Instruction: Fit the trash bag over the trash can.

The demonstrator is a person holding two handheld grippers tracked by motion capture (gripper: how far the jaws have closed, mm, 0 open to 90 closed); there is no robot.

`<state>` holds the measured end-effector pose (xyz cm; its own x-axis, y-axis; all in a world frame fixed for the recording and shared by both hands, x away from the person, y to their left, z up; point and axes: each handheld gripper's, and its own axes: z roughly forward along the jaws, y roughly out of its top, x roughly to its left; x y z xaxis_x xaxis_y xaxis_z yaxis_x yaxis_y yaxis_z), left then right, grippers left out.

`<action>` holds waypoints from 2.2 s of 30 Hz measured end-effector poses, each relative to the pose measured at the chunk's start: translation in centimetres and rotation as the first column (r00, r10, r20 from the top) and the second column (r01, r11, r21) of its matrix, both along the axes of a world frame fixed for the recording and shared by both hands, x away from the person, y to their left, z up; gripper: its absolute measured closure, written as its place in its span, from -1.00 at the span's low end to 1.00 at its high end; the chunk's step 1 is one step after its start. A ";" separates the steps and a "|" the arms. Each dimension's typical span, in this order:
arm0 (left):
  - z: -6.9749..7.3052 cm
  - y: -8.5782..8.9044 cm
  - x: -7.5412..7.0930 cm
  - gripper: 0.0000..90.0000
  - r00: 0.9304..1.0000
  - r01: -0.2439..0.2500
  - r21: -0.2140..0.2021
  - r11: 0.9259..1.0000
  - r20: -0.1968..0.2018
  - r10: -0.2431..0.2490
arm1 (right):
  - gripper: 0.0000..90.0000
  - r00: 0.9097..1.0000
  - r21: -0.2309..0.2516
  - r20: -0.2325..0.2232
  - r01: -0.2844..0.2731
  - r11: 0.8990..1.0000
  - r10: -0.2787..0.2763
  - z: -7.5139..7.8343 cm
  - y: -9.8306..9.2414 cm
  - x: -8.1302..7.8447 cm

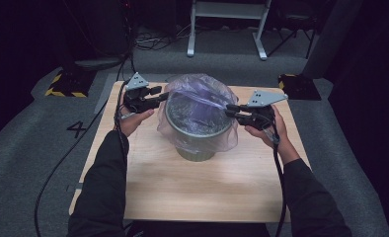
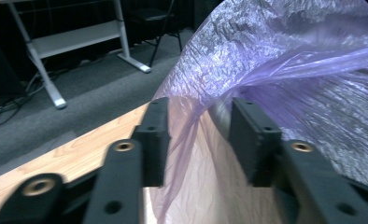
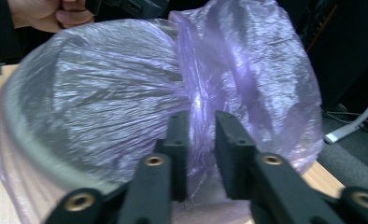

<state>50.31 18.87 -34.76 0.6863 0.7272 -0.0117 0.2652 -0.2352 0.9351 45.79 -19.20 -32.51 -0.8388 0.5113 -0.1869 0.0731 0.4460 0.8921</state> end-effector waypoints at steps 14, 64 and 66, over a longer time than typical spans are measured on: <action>-0.7 -1.9 1.8 0.89 1.000 -0.013 0.025 1.000 -0.014 0.013 | 1.00 0.966 0.127 -0.037 0.260 0.957 -0.257 -1.1 -2.4 4.3; -6.0 1.0 -6.3 -0.27 0.995 0.103 0.061 0.993 -0.007 -0.103 | -0.12 0.983 0.022 -0.160 0.099 0.995 -0.095 -9.3 -5.6 2.0; -6.0 0.9 -6.9 -0.38 0.994 0.109 0.089 0.990 0.001 -0.109 | -0.17 0.989 0.017 -0.138 0.062 0.998 -0.059 -8.6 -5.6 1.3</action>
<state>43.37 19.80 -40.75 0.7613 0.6462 0.0537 0.2284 -0.3447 0.9105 47.06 -24.81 -41.16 -0.8234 0.5642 -0.0603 0.2221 0.4183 0.8807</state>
